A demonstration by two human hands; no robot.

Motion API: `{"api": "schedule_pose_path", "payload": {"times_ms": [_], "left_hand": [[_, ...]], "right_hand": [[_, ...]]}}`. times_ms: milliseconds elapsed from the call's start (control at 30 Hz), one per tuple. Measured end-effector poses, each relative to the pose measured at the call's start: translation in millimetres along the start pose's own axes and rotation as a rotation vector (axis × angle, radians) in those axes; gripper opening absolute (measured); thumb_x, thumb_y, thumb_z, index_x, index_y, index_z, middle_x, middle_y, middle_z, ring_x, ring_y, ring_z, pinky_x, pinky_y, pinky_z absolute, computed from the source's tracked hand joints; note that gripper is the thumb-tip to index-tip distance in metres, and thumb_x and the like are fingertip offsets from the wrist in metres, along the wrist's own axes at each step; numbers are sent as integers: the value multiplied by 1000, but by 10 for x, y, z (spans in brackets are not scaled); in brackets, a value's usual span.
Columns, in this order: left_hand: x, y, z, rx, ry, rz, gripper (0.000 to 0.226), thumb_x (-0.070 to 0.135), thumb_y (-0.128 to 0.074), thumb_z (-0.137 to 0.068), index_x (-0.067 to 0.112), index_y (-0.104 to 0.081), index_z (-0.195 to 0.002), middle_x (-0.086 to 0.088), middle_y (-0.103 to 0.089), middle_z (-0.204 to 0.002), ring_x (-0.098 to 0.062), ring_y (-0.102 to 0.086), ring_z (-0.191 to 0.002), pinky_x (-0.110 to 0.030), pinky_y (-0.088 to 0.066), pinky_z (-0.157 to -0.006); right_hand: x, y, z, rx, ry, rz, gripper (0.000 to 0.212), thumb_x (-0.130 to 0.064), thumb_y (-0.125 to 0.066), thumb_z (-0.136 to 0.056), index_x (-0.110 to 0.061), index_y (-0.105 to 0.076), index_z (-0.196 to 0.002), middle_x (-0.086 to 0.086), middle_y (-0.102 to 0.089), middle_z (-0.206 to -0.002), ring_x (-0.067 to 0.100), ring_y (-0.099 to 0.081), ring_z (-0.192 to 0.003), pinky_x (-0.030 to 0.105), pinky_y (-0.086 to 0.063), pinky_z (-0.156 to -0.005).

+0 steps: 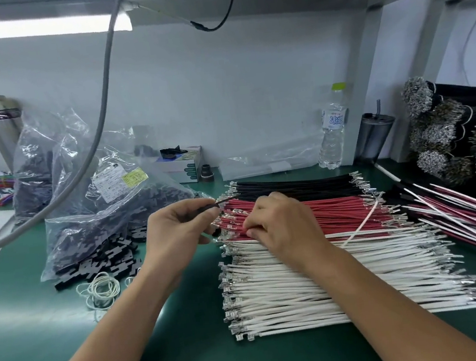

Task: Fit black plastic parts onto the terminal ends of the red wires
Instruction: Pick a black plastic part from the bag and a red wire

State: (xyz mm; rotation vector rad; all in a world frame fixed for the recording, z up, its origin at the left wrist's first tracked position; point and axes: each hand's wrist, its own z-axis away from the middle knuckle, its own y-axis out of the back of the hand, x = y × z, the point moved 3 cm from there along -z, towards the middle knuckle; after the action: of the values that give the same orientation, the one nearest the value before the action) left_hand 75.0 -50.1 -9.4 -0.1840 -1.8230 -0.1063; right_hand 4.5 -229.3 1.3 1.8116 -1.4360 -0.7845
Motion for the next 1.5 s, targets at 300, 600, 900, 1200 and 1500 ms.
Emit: {"api": "schedule_pose_path", "payload": {"times_ms": [300, 600, 900, 1200, 1500], "left_hand": [[19, 23, 12, -86, 117, 275, 31, 19, -83, -71, 9, -81, -100, -13, -76, -84, -18, -66, -62, -27, -58, -57], [67, -70, 55, -285, 173, 409, 21, 17, -75, -78, 5, -81, -95, -14, -73, -80, -17, -67, -60, -29, -61, -60], [79, -65, 60, -338, 208, 438, 26, 20, -74, -80, 3, -80, -98, -14, -71, -80, -17, -63, -60, -29, -60, -59], [66, -60, 57, -388, 232, 425, 22, 17, -69, -86, 2, -80, -97, -12, -70, -77, -17, -63, -59, -27, -60, -58], [47, -49, 64, -448, 270, 345, 22, 18, -71, -84, 2, -80, -97, -11, -69, -77, -16, -62, -58, -27, -59, -57]], "right_hand": [[109, 212, 49, 187, -66, -235, 8, -24, -72, -91, -22, -77, -97, -12, -66, -89, 9, -60, -86, 30, -54, -74], [3, 319, 86, 192, -16, -251, 14, -26, -63, -98, -21, -75, -105, -9, -59, -90, 8, -57, -84, 33, -52, -69], [-12, 436, 121, 289, -2, -270, 17, -16, -68, -95, -17, -78, -109, -5, -60, -85, 12, -58, -77, 37, -53, -65], [24, 449, 110, 135, -1, -322, 15, -15, -69, -95, -20, -79, -105, -9, -60, -85, 10, -57, -78, 38, -53, -69], [19, 543, 107, 79, 44, -200, 16, -18, -69, -94, -26, -79, -104, -12, -58, -82, 5, -51, -76, 24, -43, -66]]}}
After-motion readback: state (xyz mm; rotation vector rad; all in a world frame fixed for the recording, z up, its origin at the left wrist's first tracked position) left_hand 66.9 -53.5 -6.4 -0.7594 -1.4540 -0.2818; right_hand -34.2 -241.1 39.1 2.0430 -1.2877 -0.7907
